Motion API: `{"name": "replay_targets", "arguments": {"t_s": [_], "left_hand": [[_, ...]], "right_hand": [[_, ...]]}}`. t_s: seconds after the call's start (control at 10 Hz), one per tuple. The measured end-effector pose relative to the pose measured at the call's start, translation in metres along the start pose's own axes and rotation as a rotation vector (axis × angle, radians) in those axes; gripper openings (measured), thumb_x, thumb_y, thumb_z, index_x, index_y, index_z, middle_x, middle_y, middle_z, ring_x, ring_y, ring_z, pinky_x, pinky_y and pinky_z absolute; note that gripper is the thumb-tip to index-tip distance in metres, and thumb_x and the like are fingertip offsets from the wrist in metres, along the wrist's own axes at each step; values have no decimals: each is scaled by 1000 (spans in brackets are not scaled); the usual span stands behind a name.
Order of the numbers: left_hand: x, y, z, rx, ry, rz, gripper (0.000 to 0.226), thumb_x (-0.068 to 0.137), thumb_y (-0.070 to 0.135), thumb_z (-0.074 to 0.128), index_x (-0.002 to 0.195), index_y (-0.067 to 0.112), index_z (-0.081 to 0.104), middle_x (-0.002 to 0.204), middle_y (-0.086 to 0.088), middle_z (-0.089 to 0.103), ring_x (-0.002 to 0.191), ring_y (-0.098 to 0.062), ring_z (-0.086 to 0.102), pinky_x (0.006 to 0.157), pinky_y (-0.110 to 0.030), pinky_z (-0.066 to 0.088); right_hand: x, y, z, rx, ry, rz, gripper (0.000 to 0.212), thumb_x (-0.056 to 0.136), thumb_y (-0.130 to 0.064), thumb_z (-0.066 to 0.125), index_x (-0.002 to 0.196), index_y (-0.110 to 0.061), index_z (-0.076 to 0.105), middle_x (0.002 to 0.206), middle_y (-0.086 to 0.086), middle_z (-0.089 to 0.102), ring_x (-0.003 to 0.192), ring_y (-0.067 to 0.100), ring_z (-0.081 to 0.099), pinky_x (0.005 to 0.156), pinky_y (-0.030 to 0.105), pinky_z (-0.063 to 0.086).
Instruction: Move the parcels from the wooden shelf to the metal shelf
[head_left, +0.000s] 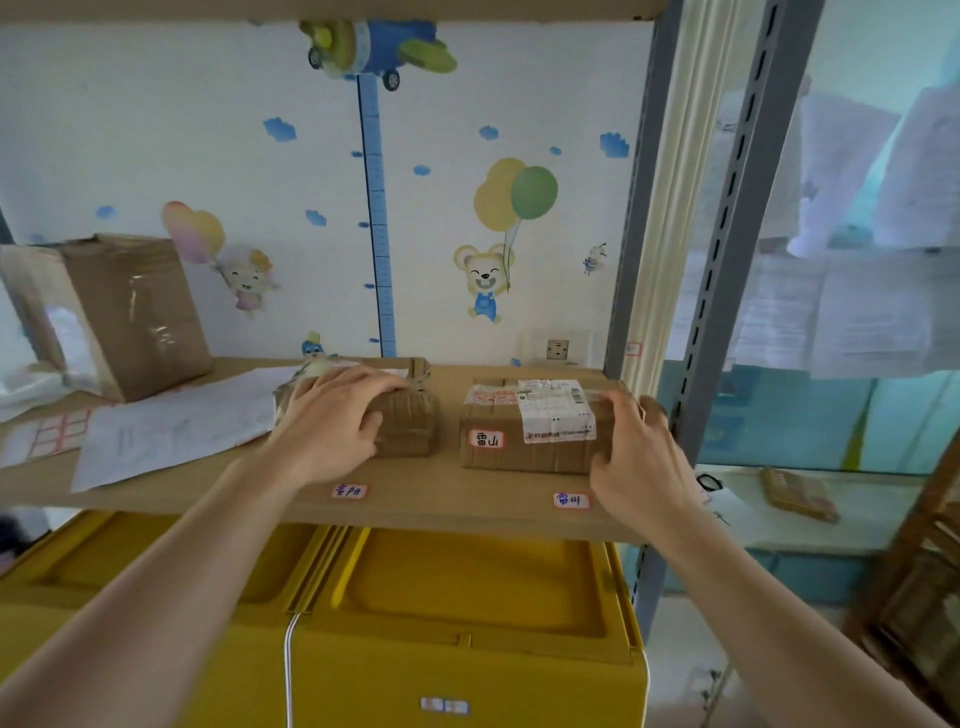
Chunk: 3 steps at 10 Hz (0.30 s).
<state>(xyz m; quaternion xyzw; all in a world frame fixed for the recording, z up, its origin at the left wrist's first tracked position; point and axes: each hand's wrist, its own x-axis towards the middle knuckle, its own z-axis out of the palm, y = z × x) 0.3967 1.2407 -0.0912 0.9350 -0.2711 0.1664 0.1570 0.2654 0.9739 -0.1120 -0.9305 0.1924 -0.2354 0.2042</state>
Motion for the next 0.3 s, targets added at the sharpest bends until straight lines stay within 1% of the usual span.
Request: {"name": "replay_targets", "arguments": {"t_s": [0.1,0.2,0.3], "left_hand": [[-2,-5,-1,20,-24,20,52,98,17,52,146,36,48,155,6,50,150,-21,34,120,-49,21],[-2,-8,-1,-5,-33,31,51,98,14,51,146,32,48,154,5,51,149,-21,35,120,-46,21],[-6,-6,2,-4,24,41,53,95,10,51,145,29,49,154,2,52,149,-21,37,122,-47,21]], "right_hand": [[4,0,-1,-26,-9,5,70,90,-11,61,151,-26,30,150,12,39,118,35,62,82,39,56],[6,-1,-3,-33,-16,2,68,92,-11,60,152,-24,30,151,13,38,121,36,61,86,41,56],[3,-2,-7,-76,-28,-20,70,92,-14,60,153,-25,27,155,14,33,123,40,60,89,44,56]]}}
